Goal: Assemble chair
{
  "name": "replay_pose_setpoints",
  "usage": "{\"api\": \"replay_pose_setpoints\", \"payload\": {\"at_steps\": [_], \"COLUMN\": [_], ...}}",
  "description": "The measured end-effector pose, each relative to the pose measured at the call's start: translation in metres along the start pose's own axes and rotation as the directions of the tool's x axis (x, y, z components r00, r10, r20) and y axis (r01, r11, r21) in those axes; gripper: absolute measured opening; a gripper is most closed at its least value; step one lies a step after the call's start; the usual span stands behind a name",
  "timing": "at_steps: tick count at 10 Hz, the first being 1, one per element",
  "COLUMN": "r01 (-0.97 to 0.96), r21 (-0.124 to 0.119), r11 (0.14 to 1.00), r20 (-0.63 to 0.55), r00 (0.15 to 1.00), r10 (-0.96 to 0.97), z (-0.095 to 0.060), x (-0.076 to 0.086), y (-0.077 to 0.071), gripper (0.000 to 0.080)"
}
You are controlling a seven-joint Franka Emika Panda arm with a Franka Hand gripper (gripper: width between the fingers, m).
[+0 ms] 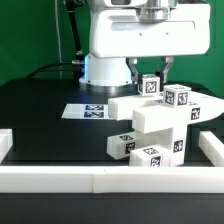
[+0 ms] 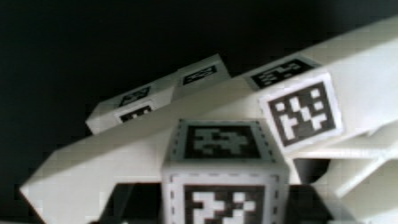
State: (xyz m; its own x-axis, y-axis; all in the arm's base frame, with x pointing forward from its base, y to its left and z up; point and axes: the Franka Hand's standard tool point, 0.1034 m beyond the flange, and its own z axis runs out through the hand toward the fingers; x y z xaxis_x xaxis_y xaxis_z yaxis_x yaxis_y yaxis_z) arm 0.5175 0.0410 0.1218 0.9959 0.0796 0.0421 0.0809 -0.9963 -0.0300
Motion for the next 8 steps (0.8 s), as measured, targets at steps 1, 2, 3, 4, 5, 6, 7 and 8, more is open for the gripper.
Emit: {"api": "replay_pose_setpoints", "payload": {"at_steps": [1, 2, 3, 4, 5, 6, 7, 8], "r01": [-0.025, -0.119, -0.186, -0.257, -0.317, -0.348, -0.434, -0.486], "r21": [0.0, 0.001, 0.001, 0.001, 0.001, 0.001, 0.002, 0.002], "r11": [1.0, 0.993, 0.982, 0.966, 0.948, 0.938, 0.901, 0.874], "r20": [0.0, 0.0, 0.0, 0.0, 0.0, 0.0, 0.001, 0.001], "r00": [1.0, 0.993, 0.982, 0.966, 0.948, 0.938, 0.901, 0.874], "r10": [0.025, 0.119, 0.186, 0.257, 0.317, 0.348, 0.434, 0.486], "z": [0.0, 0.0, 0.0, 0.0, 0.0, 0.0, 0.0001, 0.0001], "x": [0.0, 0.0, 0.0, 0.0, 0.0, 0.0, 0.0, 0.0], "y": [-0.0001, -0.0003, -0.0003, -0.0005, -0.0007, -0.0007, -0.0012, -0.0013], "gripper": [0.0284, 0.0284, 0.0284, 0.0284, 0.0284, 0.0284, 0.0284, 0.0284]}}
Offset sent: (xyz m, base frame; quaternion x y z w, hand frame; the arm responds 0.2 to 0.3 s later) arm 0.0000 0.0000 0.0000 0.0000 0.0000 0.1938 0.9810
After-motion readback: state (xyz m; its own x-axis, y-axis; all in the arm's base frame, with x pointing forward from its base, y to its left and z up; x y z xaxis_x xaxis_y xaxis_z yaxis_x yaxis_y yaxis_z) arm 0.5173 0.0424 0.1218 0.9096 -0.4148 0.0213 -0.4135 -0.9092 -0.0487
